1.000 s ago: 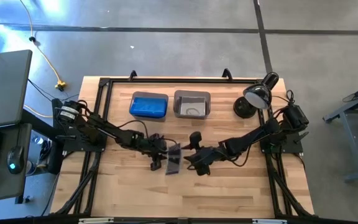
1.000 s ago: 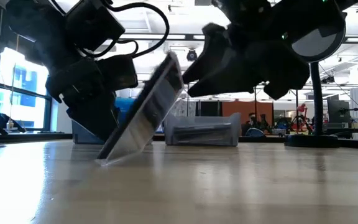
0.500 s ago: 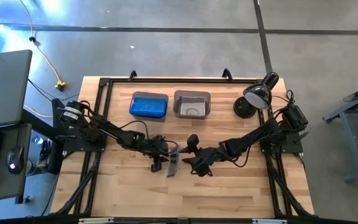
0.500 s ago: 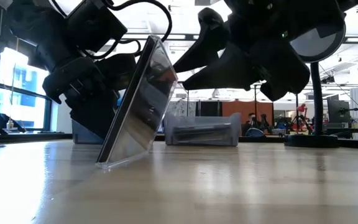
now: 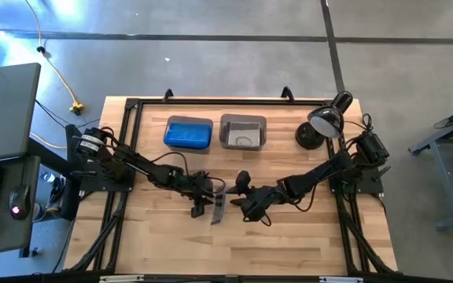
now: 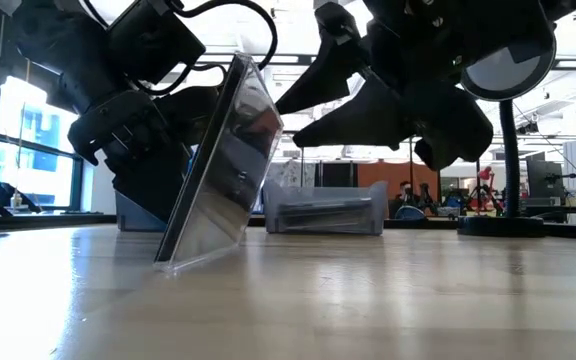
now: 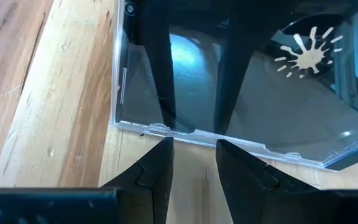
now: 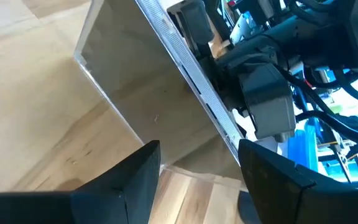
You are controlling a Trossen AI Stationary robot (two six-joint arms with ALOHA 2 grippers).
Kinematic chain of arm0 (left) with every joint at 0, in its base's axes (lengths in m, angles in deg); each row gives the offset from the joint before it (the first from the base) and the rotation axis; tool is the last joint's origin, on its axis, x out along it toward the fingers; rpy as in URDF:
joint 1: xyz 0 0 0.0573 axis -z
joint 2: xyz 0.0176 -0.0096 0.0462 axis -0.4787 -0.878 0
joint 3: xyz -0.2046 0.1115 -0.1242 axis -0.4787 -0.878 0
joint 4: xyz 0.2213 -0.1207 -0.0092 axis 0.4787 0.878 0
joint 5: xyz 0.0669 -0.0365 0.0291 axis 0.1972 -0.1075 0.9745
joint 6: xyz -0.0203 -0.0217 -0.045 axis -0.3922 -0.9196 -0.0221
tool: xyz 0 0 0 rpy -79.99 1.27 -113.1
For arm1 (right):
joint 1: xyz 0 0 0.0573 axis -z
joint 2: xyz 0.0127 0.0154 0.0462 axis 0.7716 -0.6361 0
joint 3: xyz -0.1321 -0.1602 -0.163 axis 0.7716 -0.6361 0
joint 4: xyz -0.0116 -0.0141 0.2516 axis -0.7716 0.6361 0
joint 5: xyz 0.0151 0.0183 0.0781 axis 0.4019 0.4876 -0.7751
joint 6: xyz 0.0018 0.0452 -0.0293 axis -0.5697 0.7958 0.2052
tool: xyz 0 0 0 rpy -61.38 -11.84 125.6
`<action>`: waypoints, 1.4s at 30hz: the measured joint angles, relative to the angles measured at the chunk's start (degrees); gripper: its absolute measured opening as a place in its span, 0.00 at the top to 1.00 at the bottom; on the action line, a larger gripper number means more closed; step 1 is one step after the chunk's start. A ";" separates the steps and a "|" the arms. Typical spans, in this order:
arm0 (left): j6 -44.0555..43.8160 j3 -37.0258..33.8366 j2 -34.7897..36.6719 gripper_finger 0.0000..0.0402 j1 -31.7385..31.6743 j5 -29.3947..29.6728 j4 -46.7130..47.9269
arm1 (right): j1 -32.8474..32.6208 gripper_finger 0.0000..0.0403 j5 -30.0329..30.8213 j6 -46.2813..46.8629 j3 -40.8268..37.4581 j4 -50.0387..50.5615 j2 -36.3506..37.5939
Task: Pick & place jewel cases by type
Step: Put the black CD case into the right black bin
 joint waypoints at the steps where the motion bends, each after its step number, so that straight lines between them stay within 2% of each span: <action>1: -0.01 0.01 0.00 0.70 0.00 -0.01 0.02 | 0.00 0.47 -0.06 0.00 0.00 -0.01 0.00; 6: -0.02 0.03 0.04 0.70 0.00 -0.64 0.25 | -0.73 0.47 1.02 -0.08 0.00 -0.04 0.00; 10: 0.00 0.17 0.15 0.70 -0.02 -1.61 1.40 | -2.26 0.47 4.86 -5.54 0.00 -0.26 0.00; 12: 0.01 0.17 0.15 0.70 -0.02 -2.00 1.45 | -2.41 0.47 3.18 -6.28 0.00 -1.53 -0.30; 14: 0.64 0.05 0.15 0.70 -0.02 -2.25 0.54 | -1.64 0.47 -1.16 -5.26 0.11 -4.77 -1.90; 17: 1.77 -0.07 -0.11 0.70 0.07 -5.39 -2.75 | 0.06 0.47 -5.49 -7.04 0.10 -8.24 -6.54; 21: 0.83 -0.02 -0.04 0.70 0.13 -8.05 -4.55 | 0.75 0.47 -6.01 -11.33 -0.02 -12.83 -10.10; 29: 0.59 0.01 0.09 0.70 0.04 -7.17 -2.33 | -0.53 0.48 -4.27 -13.89 0.13 -14.17 -8.94; 32: 0.47 0.00 0.04 0.70 0.04 -7.13 -1.99 | -0.85 0.53 -6.97 -13.61 0.11 -12.58 -8.98; 38: 0.46 0.00 0.04 0.70 0.02 -7.30 -1.56 | -0.59 0.71 -12.46 -10.18 0.09 -10.58 -8.98; 42: 0.57 0.00 0.96 0.70 -0.02 -7.25 -1.37 | -0.66 0.81 -12.77 -6.32 0.09 -10.35 -8.98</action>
